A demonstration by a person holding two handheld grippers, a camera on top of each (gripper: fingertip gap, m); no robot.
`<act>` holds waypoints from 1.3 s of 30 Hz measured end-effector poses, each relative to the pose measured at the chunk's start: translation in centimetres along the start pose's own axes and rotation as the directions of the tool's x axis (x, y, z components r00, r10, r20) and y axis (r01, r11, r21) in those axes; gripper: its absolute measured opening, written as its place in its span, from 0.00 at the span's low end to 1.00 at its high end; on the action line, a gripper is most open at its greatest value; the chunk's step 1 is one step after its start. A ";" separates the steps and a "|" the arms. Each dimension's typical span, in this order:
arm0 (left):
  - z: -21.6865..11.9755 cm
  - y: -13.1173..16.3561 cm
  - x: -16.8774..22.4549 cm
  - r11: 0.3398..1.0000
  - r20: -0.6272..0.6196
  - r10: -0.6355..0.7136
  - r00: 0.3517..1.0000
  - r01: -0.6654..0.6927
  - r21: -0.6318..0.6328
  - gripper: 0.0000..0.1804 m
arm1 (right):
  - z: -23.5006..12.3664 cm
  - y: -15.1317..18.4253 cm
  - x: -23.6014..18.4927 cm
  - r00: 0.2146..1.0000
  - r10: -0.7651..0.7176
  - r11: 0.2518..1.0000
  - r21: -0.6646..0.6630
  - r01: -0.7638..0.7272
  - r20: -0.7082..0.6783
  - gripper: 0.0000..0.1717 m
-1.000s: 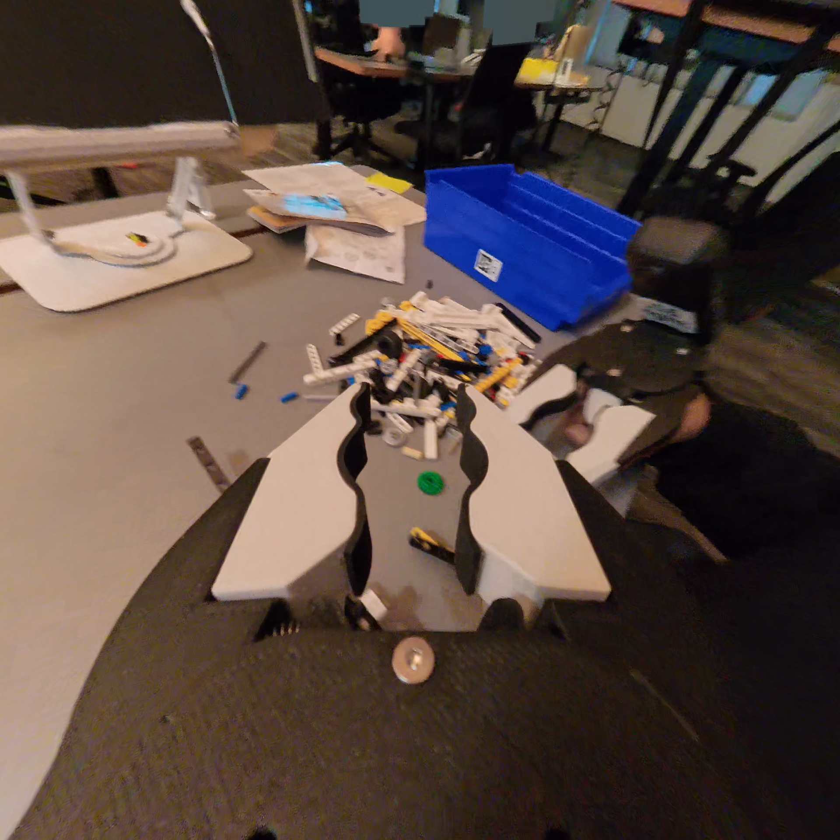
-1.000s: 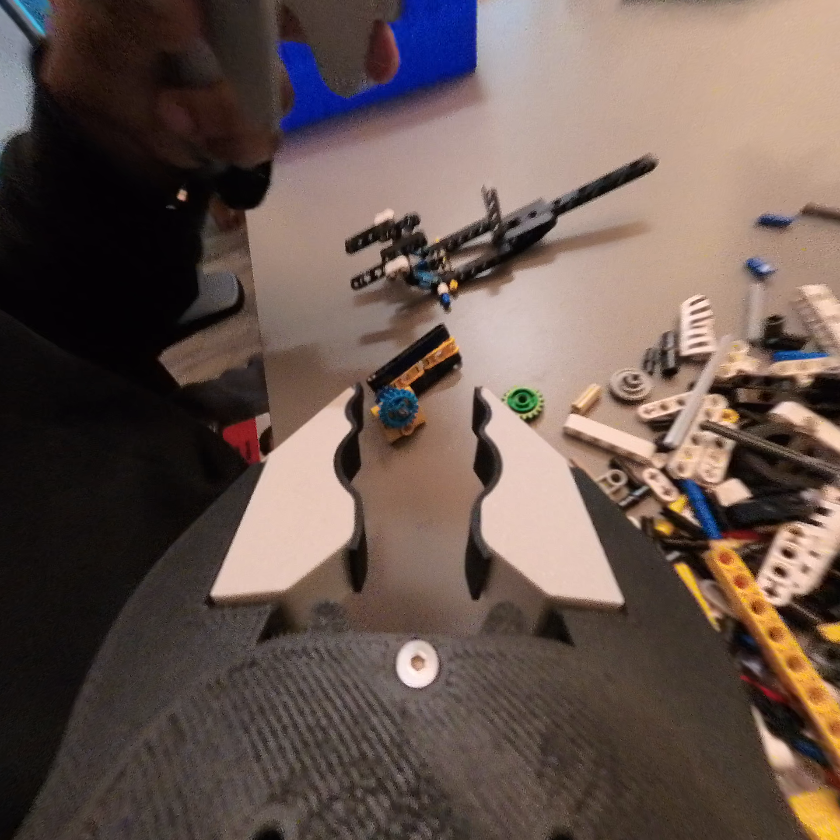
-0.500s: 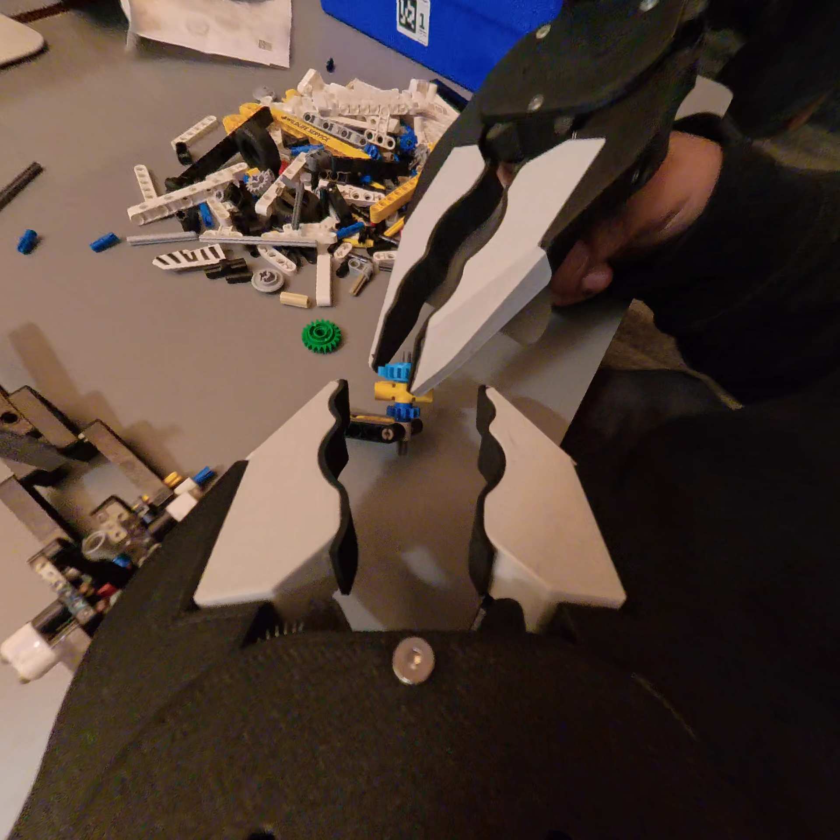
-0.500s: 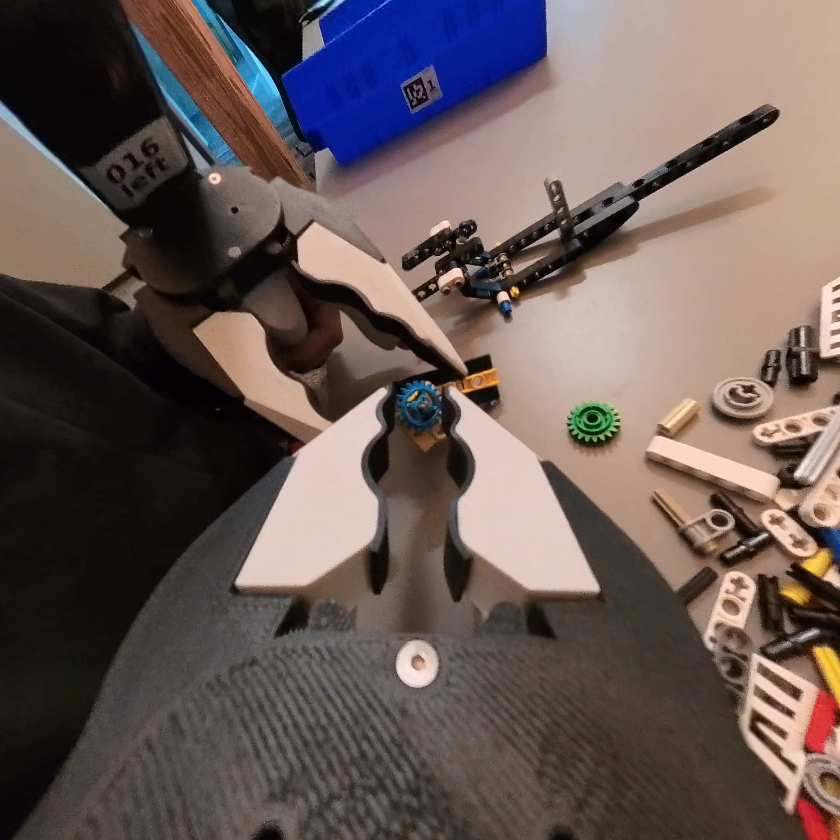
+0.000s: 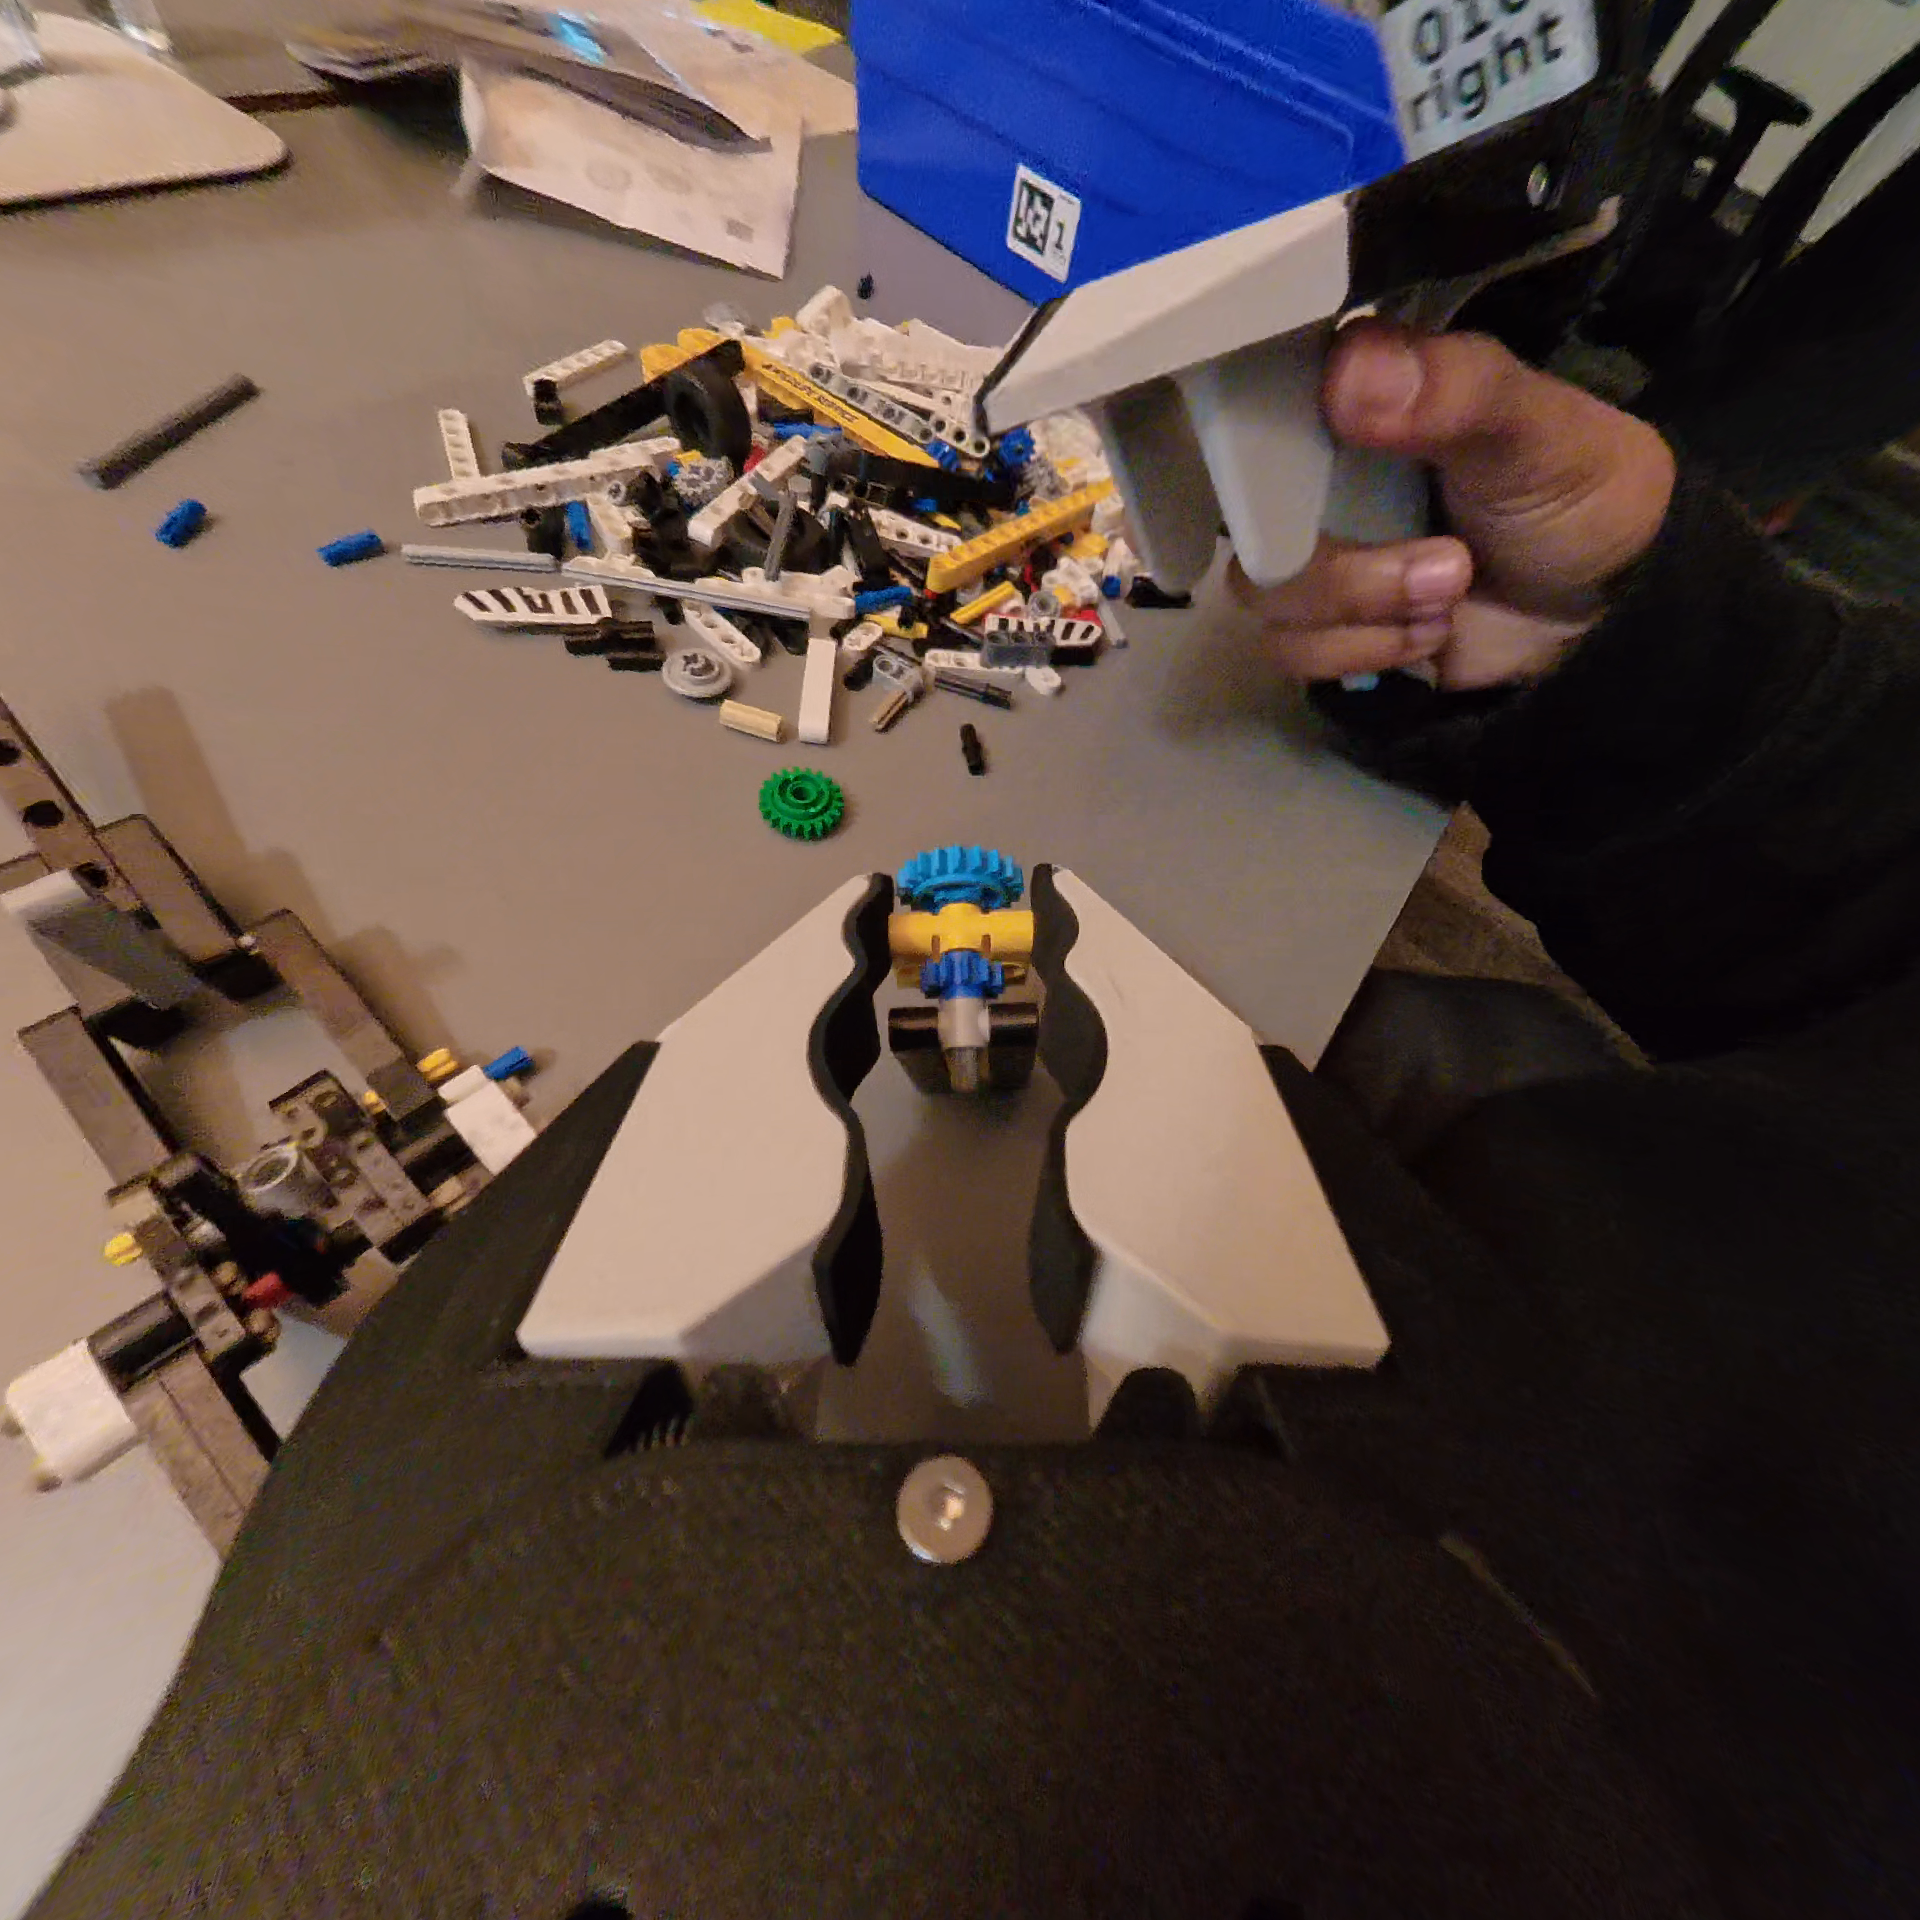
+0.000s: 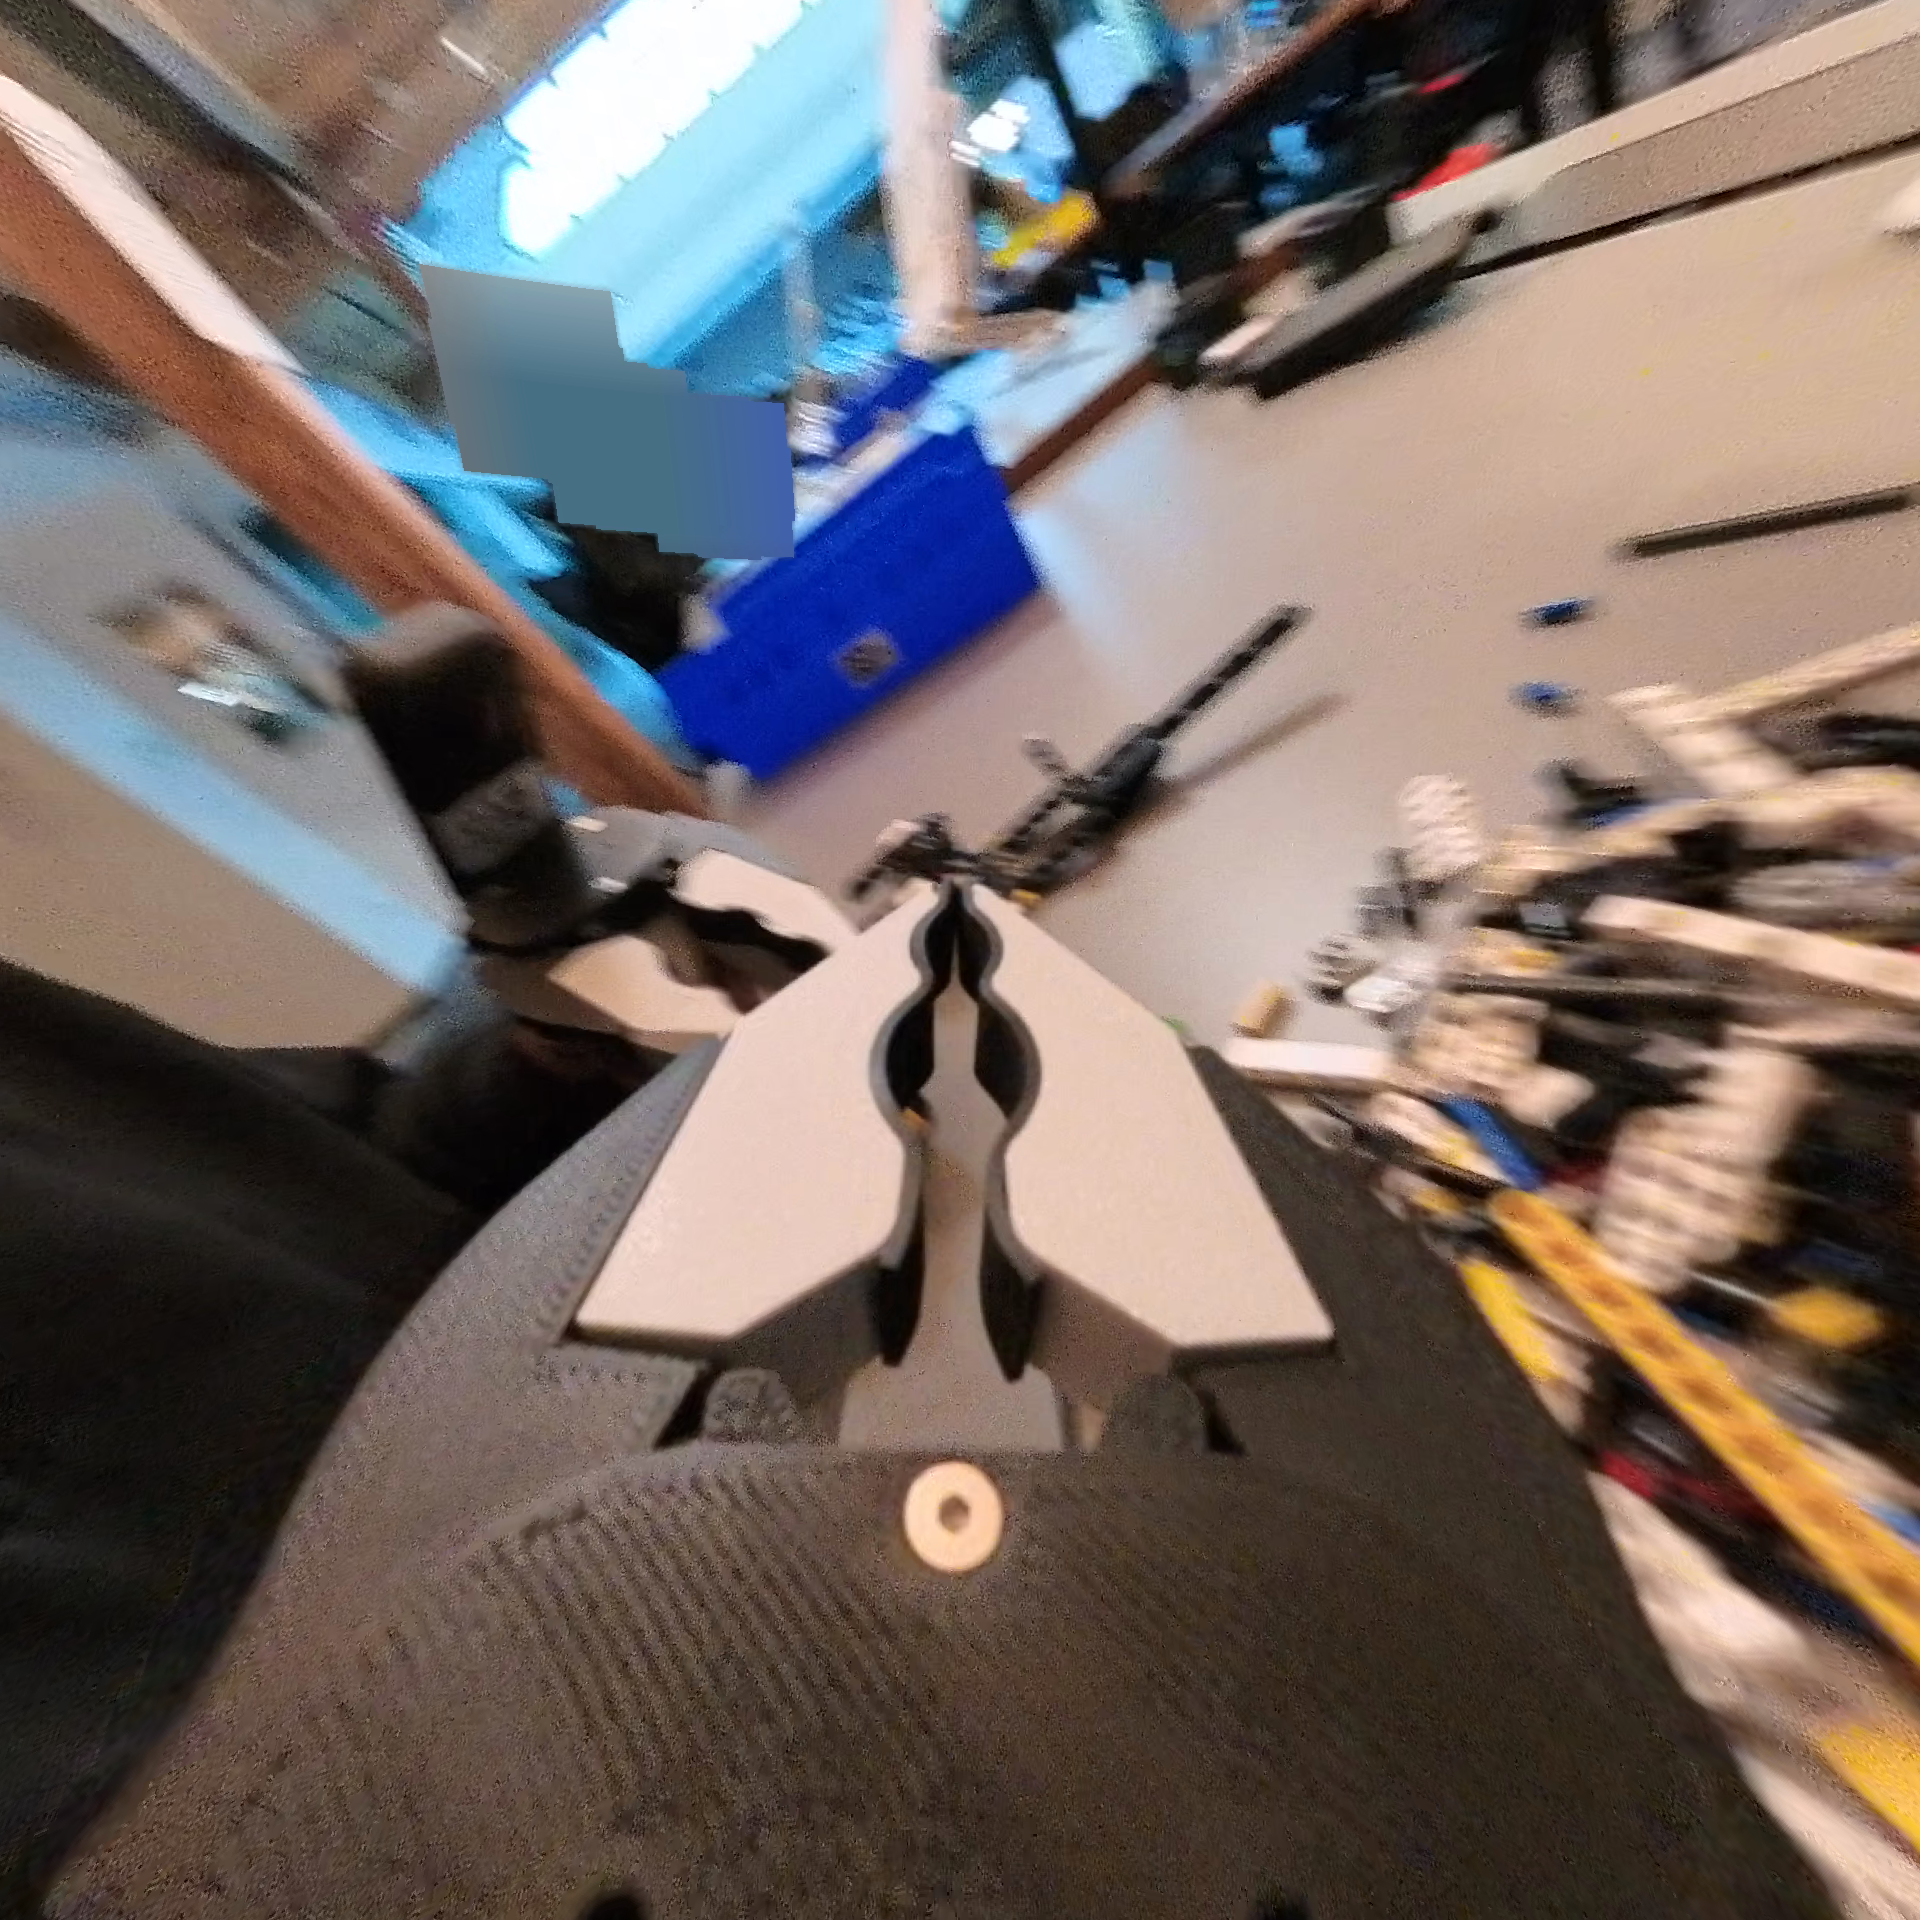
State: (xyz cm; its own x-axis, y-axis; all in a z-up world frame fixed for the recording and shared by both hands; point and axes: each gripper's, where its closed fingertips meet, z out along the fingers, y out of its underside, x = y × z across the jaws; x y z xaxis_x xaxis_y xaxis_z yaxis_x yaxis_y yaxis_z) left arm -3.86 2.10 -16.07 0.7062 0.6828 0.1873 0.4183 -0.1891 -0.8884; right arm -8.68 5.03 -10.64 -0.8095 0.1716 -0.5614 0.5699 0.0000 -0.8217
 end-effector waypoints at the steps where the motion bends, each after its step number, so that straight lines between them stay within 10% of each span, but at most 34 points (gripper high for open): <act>1: 0.0 0.0 0.1 1.000 -0.006 -0.006 1.000 0.006 0.003 0.14 | -0.7 0.0 0.8 0.996 -0.055 0.998 -0.025 0.054 -0.068 0.00; 8: -0.3 -2.6 1.5 0.985 -0.008 0.063 0.998 -0.061 0.164 0.14 | 2.9 3.9 -2.9 0.988 0.105 0.980 -0.180 -0.083 0.113 0.29; 16: -0.6 -3.3 0.6 0.891 0.286 0.384 0.878 -0.433 0.135 0.14 | 3.9 4.4 -4.2 0.931 0.271 0.955 -0.192 -0.228 0.244 0.16; 39: -1.7 -3.9 -0.4 0.890 0.318 0.342 0.884 -0.413 0.192 0.13 | 4.7 3.3 -4.3 0.934 0.247 0.969 -0.085 -0.233 0.259 0.15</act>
State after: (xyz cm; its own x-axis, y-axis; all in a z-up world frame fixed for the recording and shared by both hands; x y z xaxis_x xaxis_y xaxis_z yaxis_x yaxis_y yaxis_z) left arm -4.85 1.36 -11.94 0.5858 0.7636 -0.2717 -0.0291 -0.3151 -0.9486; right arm -3.95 -0.29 -11.42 -0.6513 -0.0948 -0.7529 0.7528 0.0437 -0.6568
